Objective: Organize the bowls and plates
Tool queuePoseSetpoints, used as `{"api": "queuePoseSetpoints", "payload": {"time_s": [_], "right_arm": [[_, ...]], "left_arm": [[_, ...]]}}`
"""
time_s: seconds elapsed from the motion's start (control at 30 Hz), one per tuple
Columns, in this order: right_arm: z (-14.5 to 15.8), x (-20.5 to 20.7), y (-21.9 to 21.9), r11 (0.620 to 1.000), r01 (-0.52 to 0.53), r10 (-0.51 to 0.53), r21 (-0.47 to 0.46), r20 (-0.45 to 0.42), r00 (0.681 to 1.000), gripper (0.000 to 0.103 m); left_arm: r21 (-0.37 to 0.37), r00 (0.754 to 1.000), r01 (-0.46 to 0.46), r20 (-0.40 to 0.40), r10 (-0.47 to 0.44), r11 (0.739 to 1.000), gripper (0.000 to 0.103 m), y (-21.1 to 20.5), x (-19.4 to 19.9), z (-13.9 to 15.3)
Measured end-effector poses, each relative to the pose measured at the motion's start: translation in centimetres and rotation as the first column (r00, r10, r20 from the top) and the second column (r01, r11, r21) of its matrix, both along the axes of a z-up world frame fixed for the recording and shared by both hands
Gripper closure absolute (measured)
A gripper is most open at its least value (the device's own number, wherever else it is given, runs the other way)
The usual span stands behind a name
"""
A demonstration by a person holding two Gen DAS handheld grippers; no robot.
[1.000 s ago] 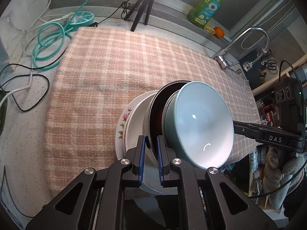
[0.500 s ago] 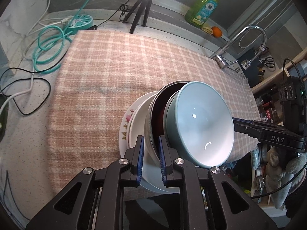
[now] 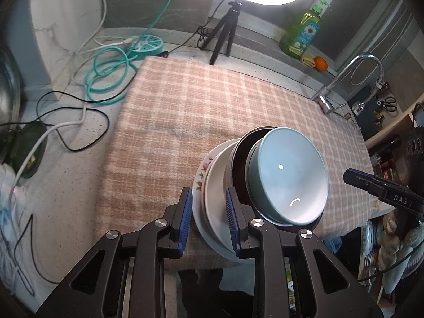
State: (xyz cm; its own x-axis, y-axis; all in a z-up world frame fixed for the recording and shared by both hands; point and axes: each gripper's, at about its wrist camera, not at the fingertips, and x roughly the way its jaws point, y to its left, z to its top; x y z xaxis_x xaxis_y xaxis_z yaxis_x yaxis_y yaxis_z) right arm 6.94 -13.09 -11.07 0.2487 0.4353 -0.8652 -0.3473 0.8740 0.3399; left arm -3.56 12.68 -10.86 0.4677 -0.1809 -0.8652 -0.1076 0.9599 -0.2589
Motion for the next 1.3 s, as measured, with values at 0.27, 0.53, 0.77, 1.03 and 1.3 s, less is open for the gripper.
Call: {"api": "queuePoseSetpoints", "payload": {"time_s": [0.27,0.53,0.77,1.03,1.3], "right_arm": [[2.0,-1.7,-1.8,1.0,-0.015,0.017,-0.019,0.103,0.995,0.056],[3.3,-3.5,-3.4,1.0,-0.01,0.014,-0.024,0.172,0.985,0.049],[3.9,-4.3,-4.4,1.0,0.001,0.005,-0.03,0.211,0.978,0.041],[4.8,-5.2,-4.9,0.999,0.012,0.001,-0.047,0.271,0.963,0.03],[4.5,-5.5,-4.8,0.999,0.006,0.005,-0.043,0.263,0.965,0.03]], "left_arm": [[0.032,0.997,-0.062,0.057,0.06,0.998,0.06,-2.1,-2.5,1.7],[0.099,0.991,-0.083,0.113,0.072,0.992,0.047,-4.6,-4.3,3.6],[0.138,0.99,-0.064,0.137,0.045,0.988,0.04,-6.8,-5.2,4.2],[0.153,0.989,-0.054,0.143,0.032,0.987,0.037,-8.5,-5.6,4.3],[0.17,0.989,-0.05,0.144,0.026,0.984,0.037,-9.2,-5.9,4.5]]}}
